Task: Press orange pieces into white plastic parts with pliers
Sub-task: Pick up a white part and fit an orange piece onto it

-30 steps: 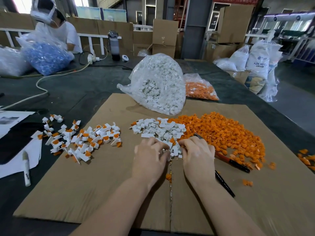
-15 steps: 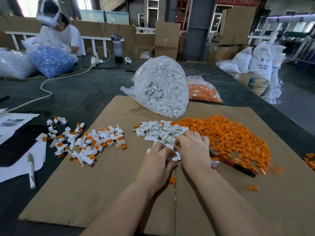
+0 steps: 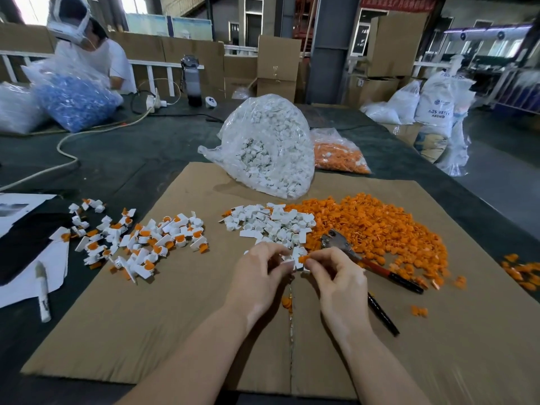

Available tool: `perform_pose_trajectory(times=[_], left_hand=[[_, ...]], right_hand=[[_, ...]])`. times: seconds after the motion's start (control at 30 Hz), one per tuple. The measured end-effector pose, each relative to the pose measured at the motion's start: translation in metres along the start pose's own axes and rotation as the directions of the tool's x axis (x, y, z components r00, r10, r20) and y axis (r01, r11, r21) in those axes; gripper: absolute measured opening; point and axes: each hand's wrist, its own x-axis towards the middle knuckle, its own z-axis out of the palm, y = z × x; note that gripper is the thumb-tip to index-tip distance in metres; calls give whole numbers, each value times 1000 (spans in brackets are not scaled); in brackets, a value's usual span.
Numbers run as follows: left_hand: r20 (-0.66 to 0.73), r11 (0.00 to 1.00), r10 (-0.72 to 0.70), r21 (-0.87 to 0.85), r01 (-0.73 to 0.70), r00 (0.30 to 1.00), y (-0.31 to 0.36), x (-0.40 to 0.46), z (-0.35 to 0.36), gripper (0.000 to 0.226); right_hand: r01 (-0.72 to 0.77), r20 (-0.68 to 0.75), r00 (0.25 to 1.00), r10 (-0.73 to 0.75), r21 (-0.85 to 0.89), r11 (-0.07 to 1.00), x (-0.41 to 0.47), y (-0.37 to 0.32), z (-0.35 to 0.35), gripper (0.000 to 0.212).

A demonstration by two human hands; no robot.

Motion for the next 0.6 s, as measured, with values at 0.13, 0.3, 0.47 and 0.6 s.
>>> perform_pose_trajectory(times=[0.13, 0.3, 0.47, 0.6], left_hand=[[-22, 988, -97, -123, 94, 995, 2, 3, 2, 9], [29, 977, -104, -183, 107, 994, 2, 0, 0, 19], [91, 997, -23, -67, 30, 996, -1, 0, -1, 25], [85, 964, -81, -248, 99, 993, 1, -3, -1, 27]], right_hand=[[-51, 15, 999, 50, 68, 996, 1, -2, -2, 14], [-91, 25, 996, 88, 151, 984, 3, -2, -3, 5], [-140, 53, 990, 132, 187, 972, 4, 1, -3, 6], [-179, 90, 983, 162, 232, 956, 5, 3, -3, 8]])
